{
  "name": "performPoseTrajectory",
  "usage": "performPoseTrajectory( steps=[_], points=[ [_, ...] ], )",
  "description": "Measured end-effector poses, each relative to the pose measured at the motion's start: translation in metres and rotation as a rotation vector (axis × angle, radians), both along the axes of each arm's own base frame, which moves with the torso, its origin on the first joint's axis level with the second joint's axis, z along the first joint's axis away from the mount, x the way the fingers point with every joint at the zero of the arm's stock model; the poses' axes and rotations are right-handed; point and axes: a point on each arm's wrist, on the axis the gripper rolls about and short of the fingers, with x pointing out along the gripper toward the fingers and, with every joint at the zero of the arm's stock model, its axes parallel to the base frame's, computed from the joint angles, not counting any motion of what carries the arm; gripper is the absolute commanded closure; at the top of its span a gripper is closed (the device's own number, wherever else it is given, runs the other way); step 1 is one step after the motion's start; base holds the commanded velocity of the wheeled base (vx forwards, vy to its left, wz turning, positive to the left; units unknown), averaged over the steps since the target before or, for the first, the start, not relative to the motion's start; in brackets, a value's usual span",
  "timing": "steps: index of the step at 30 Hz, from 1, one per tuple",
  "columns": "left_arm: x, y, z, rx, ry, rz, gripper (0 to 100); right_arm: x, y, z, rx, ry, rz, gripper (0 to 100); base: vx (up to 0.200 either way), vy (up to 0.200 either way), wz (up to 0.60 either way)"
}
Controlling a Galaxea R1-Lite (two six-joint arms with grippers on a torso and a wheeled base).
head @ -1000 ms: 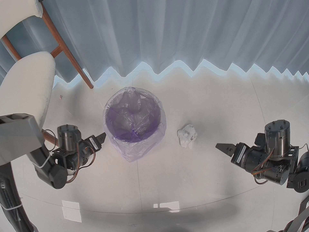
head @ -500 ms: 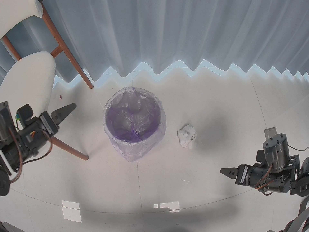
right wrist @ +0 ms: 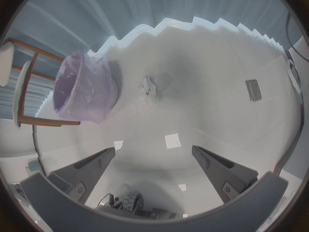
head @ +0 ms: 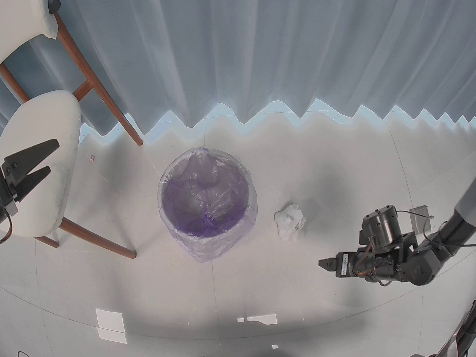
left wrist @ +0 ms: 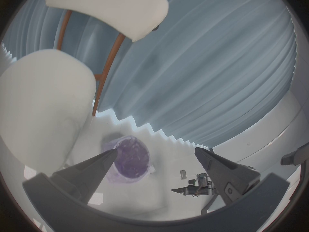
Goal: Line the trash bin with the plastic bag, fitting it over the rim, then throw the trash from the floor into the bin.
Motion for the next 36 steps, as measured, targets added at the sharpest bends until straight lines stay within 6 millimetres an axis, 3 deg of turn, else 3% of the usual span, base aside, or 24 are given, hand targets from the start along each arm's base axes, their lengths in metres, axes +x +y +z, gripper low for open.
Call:
performPoseTrajectory(
  steps=[8, 17, 24, 36],
  points=[
    [-0.022, 0.001, 0.013, 0.012, -0.084, -0.002, 0, 0.064, 0.014, -0.022, 0.013, -0.041, 0.018, 0, 0.0, 0.0, 0.0],
    [-0.043, -0.001, 0.004, 0.012, -0.107, 0.003, 0, 0.126, 0.03, -0.062, 0.005, -0.078, 0.033, 0, 0.0, 0.0, 0.0],
    [-0.048, 0.0, 0.002, 0.014, -0.119, 0.029, 0, 0.153, 0.034, -0.088, -0.01, -0.047, 0.028, 0, 0.0, 0.0, 0.0],
    [-0.049, 0.001, 0.003, 0.017, -0.127, 0.047, 0, 0.187, 0.041, -0.097, -0.023, -0.062, 0.009, 0, 0.0, 0.0, 0.0]
  ],
)
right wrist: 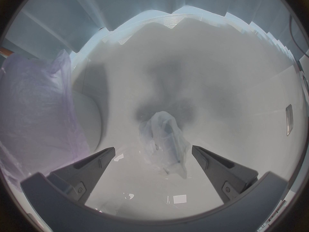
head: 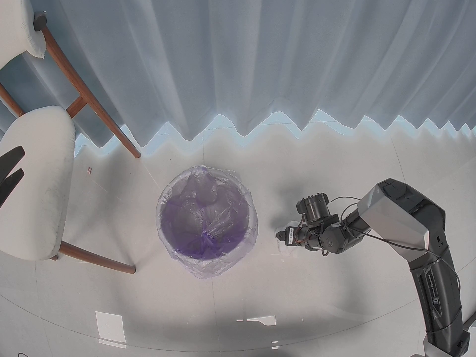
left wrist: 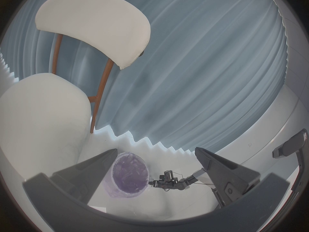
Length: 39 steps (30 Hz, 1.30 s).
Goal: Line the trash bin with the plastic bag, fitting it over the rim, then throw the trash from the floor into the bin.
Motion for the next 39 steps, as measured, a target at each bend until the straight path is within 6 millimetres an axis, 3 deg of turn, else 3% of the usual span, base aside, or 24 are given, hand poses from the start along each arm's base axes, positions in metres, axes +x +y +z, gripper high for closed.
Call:
performPoseTrajectory(
  steps=[2, 3, 16, 24, 29, 34, 39],
  points=[
    [0.0, 0.0, 0.0, 0.0, 0.0, 0.0, 0, 0.003, 0.0, -0.002, -0.009, 0.004, -0.007, 0, 0.0, 0.0, 0.0],
    [0.0, 0.0, 0.0, 0.001, 0.0, 0.001, 0, 0.005, 0.001, -0.003, -0.012, 0.004, -0.01, 100, 0.0, 0.0, 0.0],
    [0.003, 0.001, -0.014, -0.004, 0.047, 0.007, 0, 0.005, -0.003, -0.009, -0.019, 0.017, -0.021, 100, 0.0, 0.0, 0.0],
    [0.004, 0.0, -0.016, -0.007, 0.056, -0.014, 0, -0.025, -0.023, 0.039, -0.006, 0.012, -0.057, 100, 0.0, 0.0, 0.0],
    [0.007, -0.003, -0.015, -0.006, 0.048, -0.052, 0, -0.067, -0.034, 0.09, 0.018, -0.017, -0.062, 100, 0.0, 0.0, 0.0],
    [0.011, -0.006, -0.013, -0.004, 0.037, -0.104, 0, -0.125, -0.036, 0.135, 0.039, -0.054, -0.031, 100, 0.0, 0.0, 0.0],
    [0.015, -0.009, -0.016, -0.012, 0.045, -0.162, 0, -0.189, -0.041, 0.155, 0.053, -0.075, 0.009, 100, 0.0, 0.0, 0.0]
  ],
)
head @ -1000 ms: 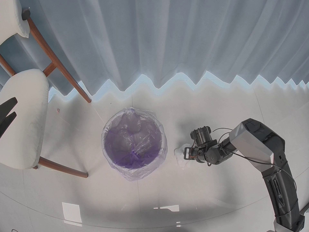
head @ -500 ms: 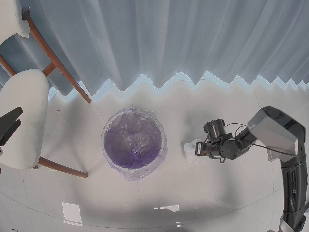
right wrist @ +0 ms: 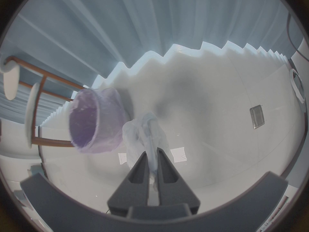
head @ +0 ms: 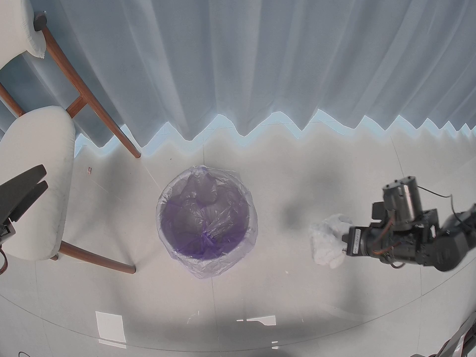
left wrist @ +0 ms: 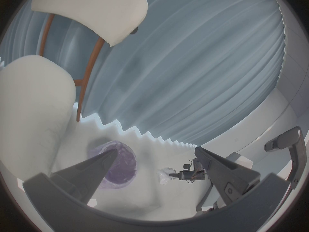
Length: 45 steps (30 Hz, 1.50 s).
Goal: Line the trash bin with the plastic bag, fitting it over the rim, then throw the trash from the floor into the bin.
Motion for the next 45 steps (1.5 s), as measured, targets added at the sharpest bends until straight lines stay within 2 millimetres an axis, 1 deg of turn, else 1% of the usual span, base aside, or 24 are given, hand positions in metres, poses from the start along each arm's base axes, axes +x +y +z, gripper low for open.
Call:
performPoseTrajectory(
  steps=[5, 7, 8, 11, 14, 17, 21, 26, 31, 39, 42, 45],
  points=[
    [0.003, -0.003, -0.007, -0.024, 0.029, -0.059, 0, -0.07, -0.014, 0.009, 0.027, -0.068, 0.036, 100, 0.0, 0.0, 0.0],
    [0.003, -0.004, -0.01, -0.035, 0.042, -0.07, 0, -0.088, -0.019, 0.009, 0.033, -0.09, 0.046, 100, 0.0, 0.2, 0.0],
    [0.003, -0.004, -0.011, -0.047, 0.054, -0.079, 0, -0.101, -0.022, 0.009, 0.038, -0.11, 0.056, 100, 0.0, 0.2, 0.0],
    [0.003, -0.005, -0.015, -0.081, 0.087, -0.1, 0, -0.119, -0.026, 0.011, 0.053, -0.166, 0.081, 100, 0.0, 0.2, 0.0],
    [0.002, -0.006, -0.018, -0.106, 0.113, -0.115, 0, -0.124, -0.023, 0.02, 0.084, -0.246, 0.122, 100, 0.0, 0.2, 0.0],
    [0.001, -0.007, -0.02, -0.116, 0.125, -0.124, 0, -0.121, -0.014, 0.029, 0.111, -0.299, 0.172, 100, 0.0, 0.2, 0.0],
    [0.0, -0.007, -0.021, -0.122, 0.127, -0.126, 0, -0.11, 0.0, 0.04, 0.126, -0.341, 0.219, 100, 0.0, 0.2, 0.0],
    [-0.002, -0.006, -0.021, -0.121, 0.117, -0.123, 0, -0.087, 0.019, 0.052, 0.136, -0.37, 0.255, 100, 0.0, 0.2, 0.0],
    [-0.007, -0.006, -0.02, -0.12, 0.101, -0.128, 0, -0.065, 0.04, 0.056, 0.132, -0.372, 0.294, 100, 0.0, 0.0, 0.0],
    [-0.021, -0.007, -0.017, -0.112, 0.048, -0.159, 0, -0.03, 0.069, 0.051, 0.088, -0.366, 0.328, 100, 0.0, 0.0, 0.0],
    [-0.031, -0.008, -0.016, -0.105, 0.016, -0.216, 0, -0.017, 0.077, 0.045, 0.072, -0.356, 0.319, 100, 0.0, 0.0, 0.0],
    [-0.043, -0.009, -0.018, -0.095, -0.01, -0.292, 0, -0.006, 0.084, 0.033, 0.052, -0.327, 0.311, 100, 0.0, 0.0, 0.0]
  ],
)
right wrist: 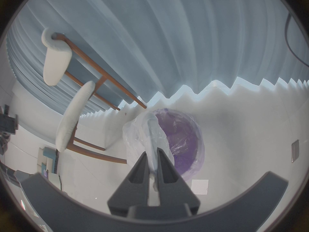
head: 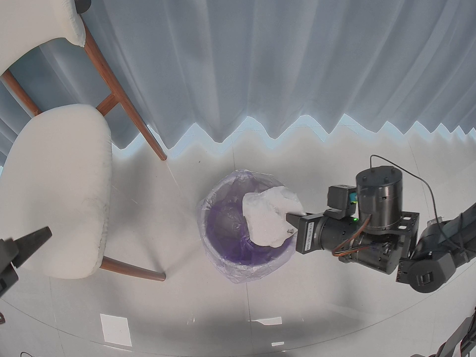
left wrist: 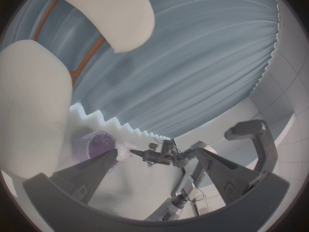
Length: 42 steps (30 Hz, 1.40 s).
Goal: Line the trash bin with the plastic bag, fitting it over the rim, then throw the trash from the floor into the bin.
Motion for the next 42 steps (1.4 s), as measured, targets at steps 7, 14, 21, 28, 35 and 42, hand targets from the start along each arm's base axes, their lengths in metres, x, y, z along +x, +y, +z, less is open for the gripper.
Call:
performPoseTrajectory(
  steps=[7, 14, 21, 28, 35, 42],
  points=[
    [-0.016, 0.0, -0.008, 0.006, -0.037, -0.055, 0, 0.032, 0.015, -0.021, -0.024, 0.028, -0.018, 100, 0.0, 0.0, 0.0],
    [-0.025, 0.001, -0.009, 0.005, -0.071, -0.055, 0, 0.063, 0.031, -0.041, -0.035, 0.039, -0.037, 100, 0.0, 0.0, 0.0],
    [-0.03, 0.002, -0.007, 0.003, -0.093, -0.057, 0, 0.082, 0.039, -0.064, -0.054, 0.069, -0.065, 100, 0.0, 0.0, 0.0],
    [-0.032, 0.002, -0.004, 0.002, -0.112, -0.056, 0, 0.106, 0.04, -0.086, -0.068, 0.078, -0.121, 100, 0.0, 0.0, 0.0],
    [-0.033, 0.002, -0.003, 0.002, -0.119, -0.055, 0, 0.121, 0.044, -0.099, -0.052, 0.079, -0.16, 0, 0.0, 0.0, 0.0],
    [-0.038, 0.002, -0.01, 0.003, -0.124, -0.055, 0, 0.119, 0.042, -0.091, -0.028, 0.067, -0.232, 0, 0.0, 0.0, 0.0]
  ],
)
